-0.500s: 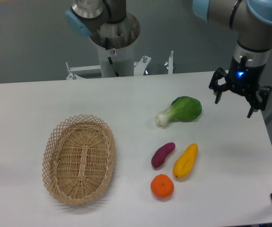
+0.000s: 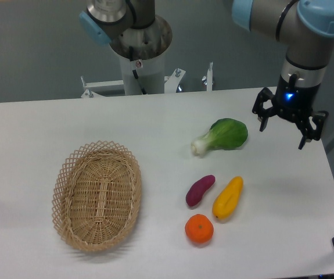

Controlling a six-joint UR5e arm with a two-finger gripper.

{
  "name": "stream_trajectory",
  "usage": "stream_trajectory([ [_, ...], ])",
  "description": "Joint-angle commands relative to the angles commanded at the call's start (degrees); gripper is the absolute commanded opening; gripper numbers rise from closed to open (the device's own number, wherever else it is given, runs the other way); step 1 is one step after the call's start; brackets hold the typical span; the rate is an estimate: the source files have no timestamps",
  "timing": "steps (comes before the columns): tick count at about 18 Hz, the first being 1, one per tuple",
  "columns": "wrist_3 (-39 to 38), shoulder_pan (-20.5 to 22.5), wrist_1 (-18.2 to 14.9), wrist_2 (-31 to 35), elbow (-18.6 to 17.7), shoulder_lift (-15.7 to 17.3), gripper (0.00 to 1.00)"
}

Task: Pick up the mango from the table
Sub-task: 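Move the open gripper toward the yellow mango beside the bok choy, then lower the open gripper down over the yellow mango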

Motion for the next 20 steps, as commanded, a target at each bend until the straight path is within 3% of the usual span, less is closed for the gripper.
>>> stream_trajectory([
  [2,-1.93,-0.17,1.59,-0.18,-0.71,-0.09,1.0],
  [6,-5.18,-1.05,1.6,-0.26,-0.8,-0.52,1.0],
  [10,-11.25,-3.51,2.82,0.79,-0.8,-2.81,1.0],
  [13,-14.94,-5.79,3.97,0.88,-0.63,-5.7,1.0],
  [17,-20.3,-8.17,9.84,0.79,0.69,-11.5,1.0],
  [20,-21.89,-9.49,11.44,0.79,0.61,-14.49,1.0],
])
